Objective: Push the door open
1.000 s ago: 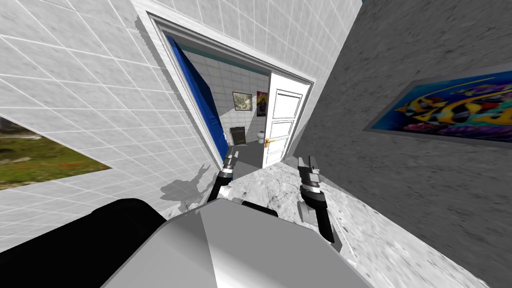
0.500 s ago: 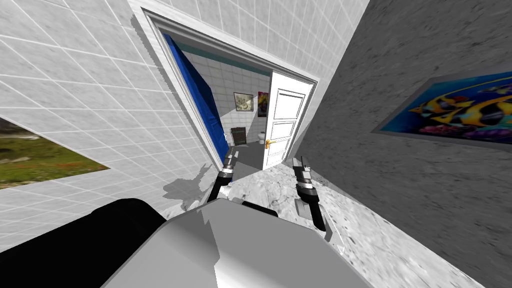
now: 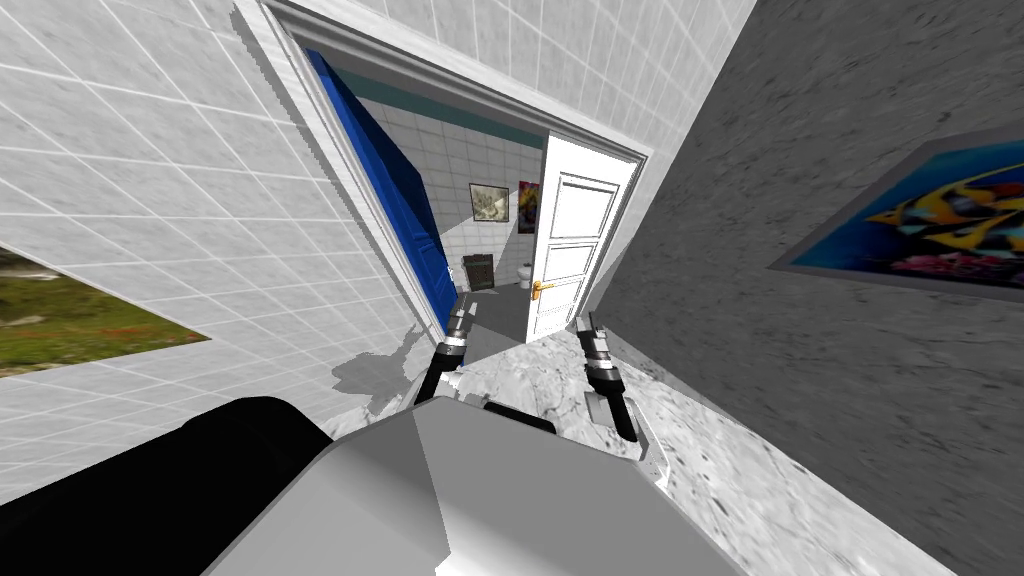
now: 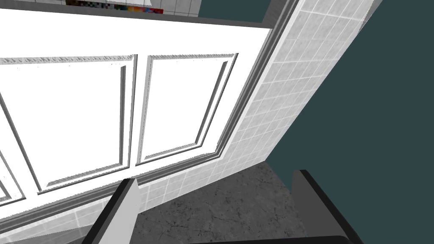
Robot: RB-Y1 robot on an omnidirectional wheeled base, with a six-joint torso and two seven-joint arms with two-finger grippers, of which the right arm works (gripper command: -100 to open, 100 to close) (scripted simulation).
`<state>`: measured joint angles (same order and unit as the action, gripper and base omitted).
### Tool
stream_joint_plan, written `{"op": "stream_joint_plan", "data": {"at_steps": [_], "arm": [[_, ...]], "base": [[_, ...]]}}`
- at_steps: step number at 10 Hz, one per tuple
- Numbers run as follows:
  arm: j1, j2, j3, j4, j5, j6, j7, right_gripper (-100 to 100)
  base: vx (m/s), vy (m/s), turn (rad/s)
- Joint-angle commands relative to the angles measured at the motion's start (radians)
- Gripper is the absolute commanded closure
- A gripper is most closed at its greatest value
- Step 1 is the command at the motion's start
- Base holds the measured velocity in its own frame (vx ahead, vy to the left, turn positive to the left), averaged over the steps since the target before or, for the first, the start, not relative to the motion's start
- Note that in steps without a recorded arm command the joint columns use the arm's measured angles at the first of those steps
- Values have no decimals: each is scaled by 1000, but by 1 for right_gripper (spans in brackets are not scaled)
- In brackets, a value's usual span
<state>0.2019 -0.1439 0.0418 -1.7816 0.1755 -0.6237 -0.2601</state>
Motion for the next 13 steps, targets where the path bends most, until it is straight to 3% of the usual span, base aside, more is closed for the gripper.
{"op": "stream_joint_plan", "data": {"at_steps": [1, 4, 5, 11, 12, 13], "arm": [[-13, -6, 0, 35, 3, -9, -12, -100], [-69, -26, 10, 126, 26, -11, -58, -100], [-69, -26, 10, 135, 26, -11, -58, -100], [-185, -66, 32, 330, 72, -16, -153, -100], [-185, -66, 32, 341, 72, -16, -153, -100], [-204, -73, 36, 375, 80, -17, -169, -100]], "base": [[55, -13, 17], [68, -28, 49], [69, -20, 22], [90, -27, 55], [52, -23, 21], [55, -27, 27]]}}
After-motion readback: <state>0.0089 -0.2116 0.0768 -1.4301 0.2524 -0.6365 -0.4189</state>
